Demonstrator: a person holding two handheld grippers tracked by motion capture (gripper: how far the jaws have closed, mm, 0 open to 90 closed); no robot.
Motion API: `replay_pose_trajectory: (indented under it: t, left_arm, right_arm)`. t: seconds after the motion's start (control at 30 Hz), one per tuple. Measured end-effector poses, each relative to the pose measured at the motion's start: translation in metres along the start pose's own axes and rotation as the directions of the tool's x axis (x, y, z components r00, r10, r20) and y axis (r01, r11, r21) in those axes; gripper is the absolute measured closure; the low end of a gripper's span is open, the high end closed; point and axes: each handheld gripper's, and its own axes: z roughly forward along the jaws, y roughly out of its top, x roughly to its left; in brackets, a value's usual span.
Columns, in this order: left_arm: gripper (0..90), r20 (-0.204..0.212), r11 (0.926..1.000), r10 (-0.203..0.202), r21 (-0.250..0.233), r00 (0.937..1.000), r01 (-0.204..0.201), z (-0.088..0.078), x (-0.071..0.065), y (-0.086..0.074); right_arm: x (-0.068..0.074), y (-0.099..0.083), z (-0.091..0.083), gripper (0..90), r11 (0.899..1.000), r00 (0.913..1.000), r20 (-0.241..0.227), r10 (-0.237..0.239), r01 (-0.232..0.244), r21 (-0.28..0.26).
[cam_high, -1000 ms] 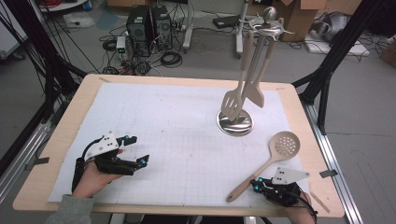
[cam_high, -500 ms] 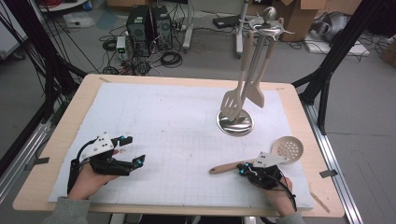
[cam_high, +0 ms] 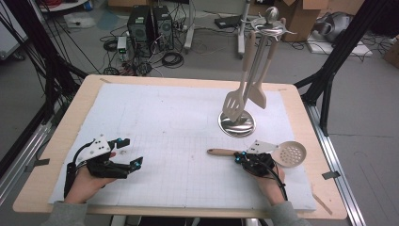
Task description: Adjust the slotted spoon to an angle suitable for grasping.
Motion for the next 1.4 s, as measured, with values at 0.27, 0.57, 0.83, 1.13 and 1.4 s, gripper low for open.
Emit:
replay_pose_trajectory:
  t: [0.27, 0.57, 0.83, 1.13, 1.4]
  left_arm:
    - [13.6, -0.001, 1.0, -0.005, -0.005, 1.0, 0.005, -0.002, 0.001, 0.0]
    - [13.6, 0.001, 1.0, -0.002, -0.003, 1.0, 0.002, -0.001, 0.0, 0.0]
    - [13.6, 0.006, 1.0, -0.005, 0.003, 1.0, 0.005, 0.003, 0.0, -0.001]
    - [13.6, 0.011, 1.0, 0.003, -0.002, 0.9999, -0.003, 0.002, 0.0, 0.001]
    - [13.6, 0.015, 1.0, 0.0, 0.002, 0.9999, 0.0, 0.005, -0.001, 0.0]
  right_arm:
    - [-0.005, 0.003, -0.004, 89.6, 0.999, 0.9996, 0.017, 0.022, -0.021, -0.028]
    - [-0.036, -0.01, -0.043, 89.6, 0.992, 0.9899, 0.086, 0.113, -0.107, -0.062]
    - [-0.05, -0.018, -0.045, 89.6, 0.984, 0.9725, 0.152, 0.177, -0.177, -0.014]
    - [-0.055, -0.019, -0.039, 89.6, 0.979, 0.9632, 0.181, 0.199, -0.205, 0.018]
    - [-0.058, -0.017, -0.034, 89.6, 0.973, 0.9527, 0.223, 0.206, -0.223, 0.054]
